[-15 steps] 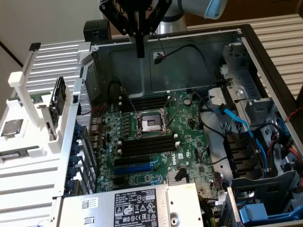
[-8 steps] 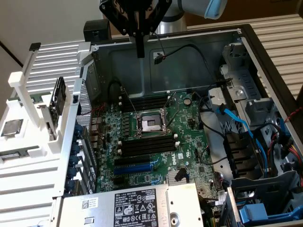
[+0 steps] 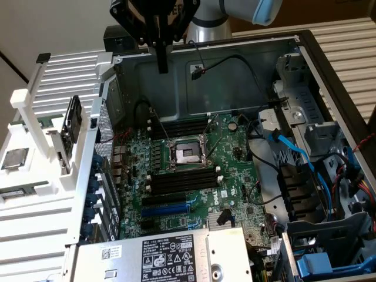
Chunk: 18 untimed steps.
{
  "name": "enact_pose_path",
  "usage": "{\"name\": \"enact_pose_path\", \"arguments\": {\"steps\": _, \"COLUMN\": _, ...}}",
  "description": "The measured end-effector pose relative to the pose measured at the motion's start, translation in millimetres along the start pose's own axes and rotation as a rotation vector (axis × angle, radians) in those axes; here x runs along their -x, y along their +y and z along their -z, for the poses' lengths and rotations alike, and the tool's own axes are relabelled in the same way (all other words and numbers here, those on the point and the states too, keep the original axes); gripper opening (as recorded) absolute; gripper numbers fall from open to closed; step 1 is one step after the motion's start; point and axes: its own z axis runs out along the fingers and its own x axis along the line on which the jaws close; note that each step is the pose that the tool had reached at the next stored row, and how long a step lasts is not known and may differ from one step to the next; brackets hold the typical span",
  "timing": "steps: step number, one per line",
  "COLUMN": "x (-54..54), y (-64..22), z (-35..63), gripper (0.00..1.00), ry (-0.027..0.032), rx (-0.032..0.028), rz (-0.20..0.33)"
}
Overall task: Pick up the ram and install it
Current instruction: 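Reach for the ram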
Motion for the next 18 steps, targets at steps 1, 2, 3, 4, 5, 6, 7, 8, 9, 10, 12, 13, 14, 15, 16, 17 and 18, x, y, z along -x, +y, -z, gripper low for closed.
{"name": "enact_pose_path", "arguments": {"steps": 1, "x": -4.6, "y": -0.3, "z": 0.1, "gripper": 0.11, "ry": -0.0013, "rx": 0.0001, "rz": 0.0}}
{"name": "enact_pose_path", "arguments": {"steps": 2, "x": -9.0, "y": -0.6, "z": 0.3, "gripper": 0.11, "ry": -0.0025, "rx": 0.0001, "rz": 0.0}}
{"name": "enact_pose_path", "arguments": {"steps": 3, "x": -13.3, "y": -0.9, "z": 0.4, "gripper": 0.11, "ry": -0.0035, "rx": 0.0002, "rz": 0.0}}
{"name": "enact_pose_path", "arguments": {"steps": 4, "x": -18.1, "y": -1.2, "z": 0.6, "gripper": 0.11, "ry": -0.0049, "rx": 0.0003, "rz": 0.0}}
{"name": "enact_pose_path", "arguments": {"steps": 5, "x": -22.6, "y": -1.5, "z": 0.7, "gripper": 0.11, "ry": -0.0063, "rx": 0.0004, "rz": 0.0}}
{"name": "enact_pose_path", "arguments": {"steps": 6, "x": -26.9, "y": -1.9, "z": 0.8, "gripper": 0.11, "ry": -0.0076, "rx": 0.0005, "rz": 0.0}}
{"name": "enact_pose_path", "arguments": {"steps": 7, "x": -31.8, "y": -2.2, "z": 0.9, "gripper": 0.11, "ry": -0.0089, "rx": 0.0006, "rz": 0.0}}
{"name": "enact_pose_path", "arguments": {"steps": 8, "x": -36.0, "y": -2.5, "z": 1.1, "gripper": 0.11, "ry": -0.0101, "rx": 0.0007, "rz": 0.0}}
{"name": "enact_pose_path", "arguments": {"steps": 9, "x": -40.6, "y": -2.8, "z": 1.2, "gripper": 0.11, "ry": -0.0114, "rx": 0.0008, "rz": 0.0}}
{"name": "enact_pose_path", "arguments": {"steps": 10, "x": -45.2, "y": -3.2, "z": 1.4, "gripper": 0.11, "ry": -0.0128, "rx": 0.0009, "rz": 0.001}}
{"name": "enact_pose_path", "arguments": {"steps": 12, "x": -58.8, "y": -4.1, "z": 1.7, "gripper": 0.11, "ry": -0.0162, "rx": 0.0011, "rz": 0.001}}
{"name": "enact_pose_path", "arguments": {"steps": 13, "x": -67.8, "y": -4.7, "z": 2.0, "gripper": 0.11, "ry": -0.0165, "rx": 0.0011, "rz": 0.001}}
{"name": "enact_pose_path", "arguments": {"steps": 14, "x": -77.0, "y": -5.4, "z": 2.3, "gripper": 0.11, "ry": -0.0165, "rx": 0.0011, "rz": 0.001}}
{"name": "enact_pose_path", "arguments": {"steps": 15, "x": -81.3, "y": -5.7, "z": 2.4, "gripper": 0.11, "ry": -0.0165, "rx": 0.0011, "rz": 0.001}}
{"name": "enact_pose_path", "arguments": {"steps": 16, "x": -85.9, "y": -6.0, "z": 2.5, "gripper": 0.11, "ry": -0.0165, "rx": 0.0011, "rz": 0.001}}
{"name": "enact_pose_path", "arguments": {"steps": 17, "x": -94.8, "y": -6.6, "z": 2.6, "gripper": 0.11, "ry": -0.0165, "rx": 0.0011, "rz": 0.001}}
{"name": "enact_pose_path", "arguments": {"steps": 18, "x": -104.0, "y": -7.3, "z": 2.6, "gripper": 0.11, "ry": -0.0165, "rx": 0.0011, "rz": 0.001}}
